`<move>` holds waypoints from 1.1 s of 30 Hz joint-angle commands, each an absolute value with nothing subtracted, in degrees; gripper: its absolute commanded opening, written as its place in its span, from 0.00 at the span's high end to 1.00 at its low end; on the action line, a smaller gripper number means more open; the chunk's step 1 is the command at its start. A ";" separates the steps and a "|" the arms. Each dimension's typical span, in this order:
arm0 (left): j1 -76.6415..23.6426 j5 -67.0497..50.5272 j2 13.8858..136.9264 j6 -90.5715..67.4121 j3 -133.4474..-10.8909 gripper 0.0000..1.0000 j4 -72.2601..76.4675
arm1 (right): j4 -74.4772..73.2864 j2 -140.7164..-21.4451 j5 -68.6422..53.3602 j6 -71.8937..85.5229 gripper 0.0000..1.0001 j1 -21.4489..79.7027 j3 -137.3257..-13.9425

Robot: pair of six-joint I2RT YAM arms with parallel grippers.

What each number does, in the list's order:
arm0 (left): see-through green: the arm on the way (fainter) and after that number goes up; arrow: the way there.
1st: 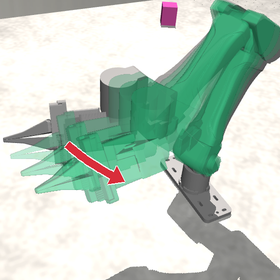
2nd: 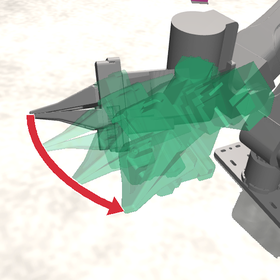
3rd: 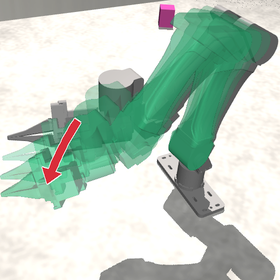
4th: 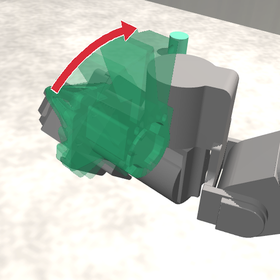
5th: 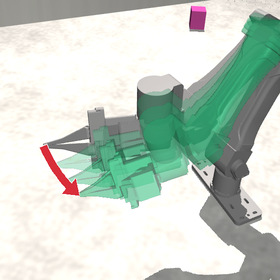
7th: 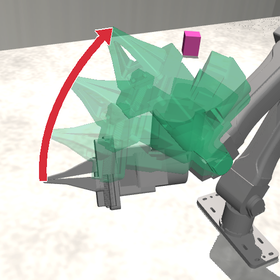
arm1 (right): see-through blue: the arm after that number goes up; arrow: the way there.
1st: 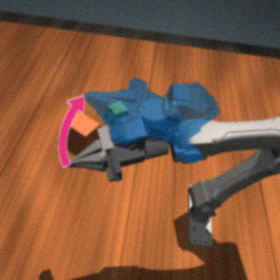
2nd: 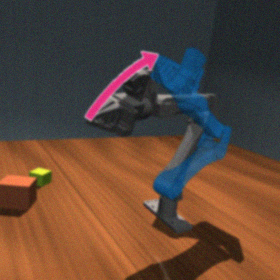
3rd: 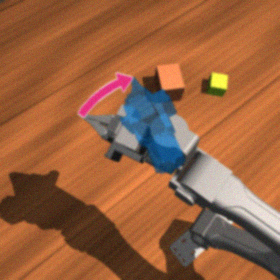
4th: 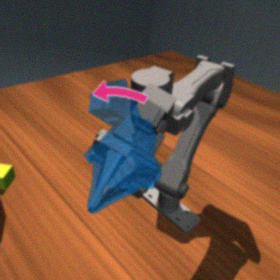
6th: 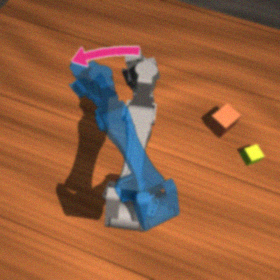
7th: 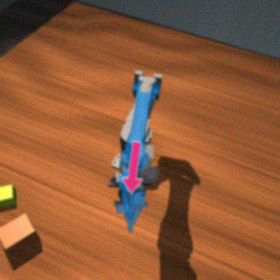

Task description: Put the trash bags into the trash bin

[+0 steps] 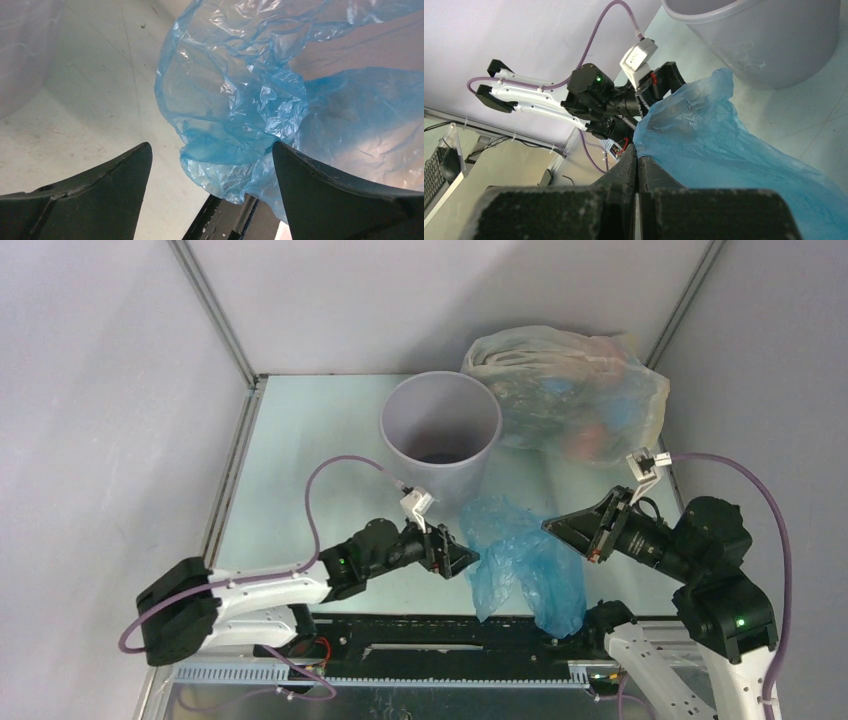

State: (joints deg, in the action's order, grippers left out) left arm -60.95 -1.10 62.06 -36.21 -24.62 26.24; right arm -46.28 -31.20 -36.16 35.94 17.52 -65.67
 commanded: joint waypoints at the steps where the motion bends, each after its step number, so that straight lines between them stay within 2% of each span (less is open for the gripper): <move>1: -60.60 -3.87 67.80 -41.29 -28.32 0.03 33.62 | -47.34 -30.28 -35.68 34.97 1.00 17.75 -65.78; 3: -60.41 -5.79 71.78 -43.68 -28.56 0.09 36.94 | -47.52 -30.23 -35.59 35.01 1.00 17.76 -65.78; 5: -60.30 -8.86 75.84 -46.42 -28.30 0.26 43.47 | -47.67 -29.95 -35.06 35.06 1.00 17.76 -65.76; 7: -60.07 -10.69 79.27 -48.99 -27.33 0.65 50.86 | -47.95 -29.54 -34.01 34.90 1.00 17.75 -65.77; 9: -59.59 -9.95 80.69 -50.95 -25.68 0.95 55.73 | -48.20 -29.08 -32.65 34.75 1.00 17.76 -65.75; 10: -59.29 -9.14 80.58 -51.25 -25.00 0.99 56.62 | -48.42 -28.82 -32.23 34.69 1.00 17.75 -65.74; 13: -58.58 -7.91 77.77 -49.89 -23.39 1.00 55.89 | -49.04 -28.51 -31.32 34.33 1.00 17.75 -65.78; 20: -58.11 -2.33 62.69 -41.64 -26.37 1.00 31.93 | -48.69 -28.05 -30.25 34.51 1.00 17.76 -65.76; 22: -58.12 -0.32 59.57 -40.05 -27.13 0.96 26.33 | -48.16 -27.72 -30.49 34.72 1.00 17.74 -65.80; 23: -58.10 -0.18 58.75 -39.31 -27.42 0.86 24.55 | -48.03 -27.75 -30.60 34.76 1.00 17.81 -65.80; 24: -58.14 -0.18 58.30 -38.54 -27.69 0.70 22.88 | -47.97 -27.66 -30.62 34.80 1.00 17.77 -65.75; 25: -58.10 -0.47 58.29 -37.72 -27.87 0.48 21.88 | -47.99 -27.74 -30.64 34.85 1.00 17.73 -65.77; 26: -58.10 -1.31 58.65 -36.62 -28.06 0.31 21.43 | -48.01 -27.77 -30.62 34.99 1.00 17.74 -65.76; 27: -58.10 -2.05 59.22 -35.32 -28.48 0.20 20.74 | -48.05 -27.75 -30.57 35.06 1.00 17.70 -65.75; 28: -58.10 -2.32 59.98 -34.37 -29.09 0.13 19.68 | -48.00 -27.78 -30.51 35.26 1.00 17.75 -65.77; 31: -58.11 -3.63 63.35 -32.88 -31.31 0.02 18.56 | -47.58 -27.77 -30.97 35.70 1.00 17.76 -65.78; 33: -58.10 -4.56 65.74 -32.70 -32.98 0.00 19.17 | -47.38 -27.61 -30.95 35.77 1.00 17.77 -65.78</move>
State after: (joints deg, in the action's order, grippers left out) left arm -58.37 -2.98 62.50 -36.42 -28.80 21.39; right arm -49.17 -28.08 -31.03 35.42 17.52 -65.63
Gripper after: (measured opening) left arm 0.987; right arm 0.007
